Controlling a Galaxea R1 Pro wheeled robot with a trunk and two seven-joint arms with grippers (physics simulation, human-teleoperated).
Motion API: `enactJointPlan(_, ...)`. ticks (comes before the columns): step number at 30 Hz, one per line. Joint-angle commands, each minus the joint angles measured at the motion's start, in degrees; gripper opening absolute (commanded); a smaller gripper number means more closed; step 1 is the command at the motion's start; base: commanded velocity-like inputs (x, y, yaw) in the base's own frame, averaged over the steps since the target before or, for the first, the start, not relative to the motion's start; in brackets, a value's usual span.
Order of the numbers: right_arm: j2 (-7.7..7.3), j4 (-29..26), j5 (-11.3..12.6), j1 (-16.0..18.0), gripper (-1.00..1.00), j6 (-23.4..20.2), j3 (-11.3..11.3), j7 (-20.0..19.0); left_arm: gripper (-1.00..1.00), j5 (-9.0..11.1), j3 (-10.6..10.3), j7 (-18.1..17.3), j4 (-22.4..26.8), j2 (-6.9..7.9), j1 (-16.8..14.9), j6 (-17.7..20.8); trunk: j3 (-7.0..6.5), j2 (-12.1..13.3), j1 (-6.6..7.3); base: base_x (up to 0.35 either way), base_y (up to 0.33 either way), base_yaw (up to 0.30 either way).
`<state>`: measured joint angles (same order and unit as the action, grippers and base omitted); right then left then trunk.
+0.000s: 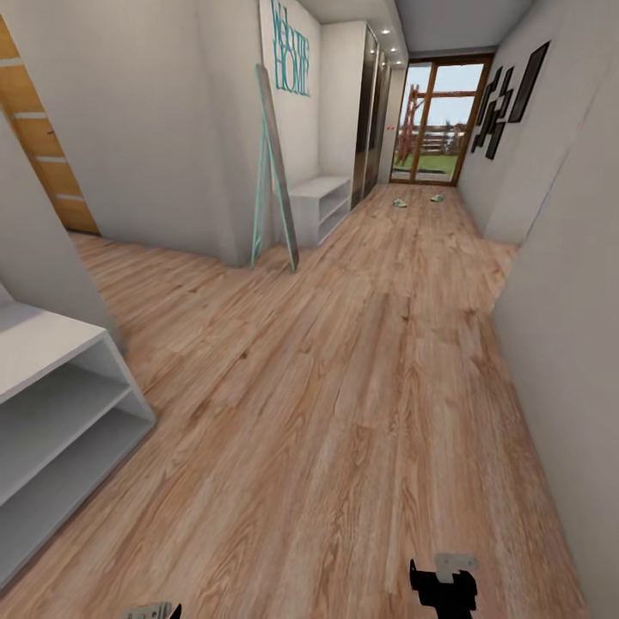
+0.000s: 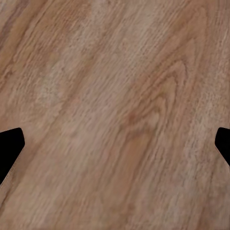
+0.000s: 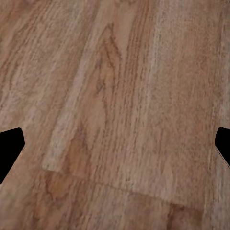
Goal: Pick up the two gym shoes and the two sandals from the corridor floor and place them onto the hallstand (shoe rack) in the corridor, making sure they are on the rack and not on the floor. Arrange them so the two gym shoes are next to each other and the two sandals are next to each other.
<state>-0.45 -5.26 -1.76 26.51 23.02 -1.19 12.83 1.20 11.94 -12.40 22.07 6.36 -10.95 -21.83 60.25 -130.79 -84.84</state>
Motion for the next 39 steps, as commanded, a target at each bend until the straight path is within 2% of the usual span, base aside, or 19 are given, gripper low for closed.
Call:
enactJointPlan(1, 0.00, 0.06, -0.18, 0.03, 1.00, 0.10, -0.13, 0.29, 1.00, 0.12, 0.49, -0.25, -0.18, -0.03, -0.04, -0.08, 0.05, -0.01, -0.03, 0.337, 0.000, -0.008)
enactJointPlan(11, 0.06, 0.07, -0.24, 0.03, 1.00, 0.10, -0.16, 0.14, 1.00, 0.10, 1.64, 1.58, -0.26, 0.01, -0.04, -0.13, 0.05, -0.01, -0.03, 0.338, 0.000, -0.169)
enactJointPlan(22, 0.14, 0.07, -0.28, 0.03, 1.00, 0.10, -0.20, 0.09, 1.00, 0.02, 2.32, 1.73, -0.24, 0.07, -0.04, -0.17, 0.05, -0.01, -0.03, 0.338, 0.000, -0.233)
enactJointPlan(39, 0.20, 0.07, -0.28, 0.03, 1.00, 0.10, -0.22, 0.18, 1.00, -0.08, 2.38, 1.74, -0.26, -0.05, -0.04, -0.22, 0.05, -0.01, -0.03, 0.338, 0.000, -0.030)
